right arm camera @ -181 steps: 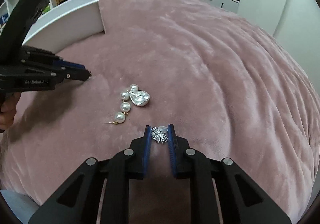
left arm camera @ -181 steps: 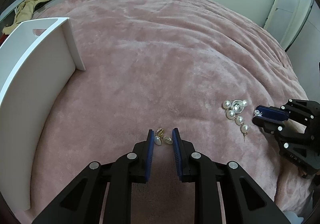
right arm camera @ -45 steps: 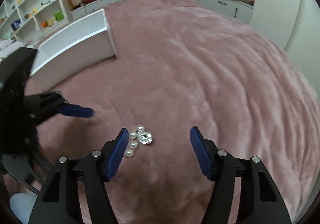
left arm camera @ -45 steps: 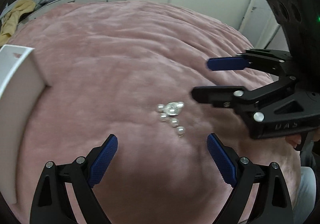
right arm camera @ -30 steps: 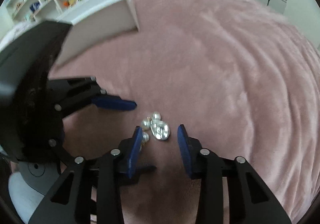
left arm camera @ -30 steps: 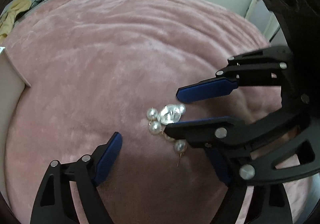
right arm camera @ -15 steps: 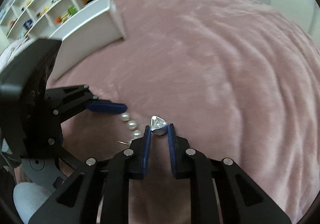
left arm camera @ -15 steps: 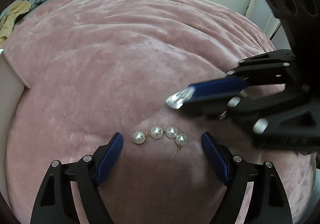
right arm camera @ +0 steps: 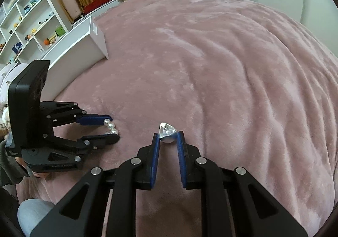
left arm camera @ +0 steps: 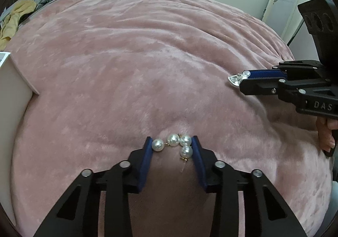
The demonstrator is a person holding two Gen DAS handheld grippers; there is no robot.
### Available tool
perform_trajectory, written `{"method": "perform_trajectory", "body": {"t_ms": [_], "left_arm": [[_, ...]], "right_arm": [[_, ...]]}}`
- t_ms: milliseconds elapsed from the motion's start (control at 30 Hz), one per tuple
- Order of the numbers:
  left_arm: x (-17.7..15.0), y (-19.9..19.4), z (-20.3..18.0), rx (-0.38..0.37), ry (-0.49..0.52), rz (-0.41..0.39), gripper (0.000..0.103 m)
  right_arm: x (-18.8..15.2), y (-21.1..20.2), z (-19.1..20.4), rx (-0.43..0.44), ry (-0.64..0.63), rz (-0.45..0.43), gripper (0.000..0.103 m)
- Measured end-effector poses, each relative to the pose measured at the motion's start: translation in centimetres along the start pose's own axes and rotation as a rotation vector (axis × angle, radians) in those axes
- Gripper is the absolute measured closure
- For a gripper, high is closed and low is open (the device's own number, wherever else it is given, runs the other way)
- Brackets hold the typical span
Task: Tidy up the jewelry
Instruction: 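Grasp the silver heart earring with the right gripper while the left gripper grasps the pearl drop earring, then carry both pearl earrings over the white tray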
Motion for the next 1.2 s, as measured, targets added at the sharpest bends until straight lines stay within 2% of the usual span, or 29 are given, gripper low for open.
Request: {"method": "perform_trajectory", "body": {"t_ms": [167, 367, 833, 1200], "left_arm": [[0.0, -0.5, 0.5, -0.002, -0.008, -0.002, 0.079], [0.1, -1.1, 0.7, 0.003, -0.002, -0.005, 0.086], [0.3, -2.4, 1.4, 0.012, -0.012, -0.022, 0.087], [2.8, -7.4, 2.2, 0.009, -0.029, -0.11, 0.087]], "right_arm": [[0.0, 0.1, 0.8, -0.003, 0.006, -0.011, 0.085], [-0.2, -0.3, 0.8, -0.004, 0.013, -0.021, 0.086], [-0.2, -1.9, 0.7, -0.013, 0.032, -0.051, 0.085], [0.7, -3.8, 1.2, -0.039, 0.015, -0.065, 0.085]]}}
Point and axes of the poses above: each gripper's, at about its wrist camera, not at the fingertips, and y roughly the way its jaws point, z to its left, x to its top, the point moved 5 cm from there along y, roughly the way its jaws point, and after that the axes turned 2 degrees about z, right-handed, at the moved point
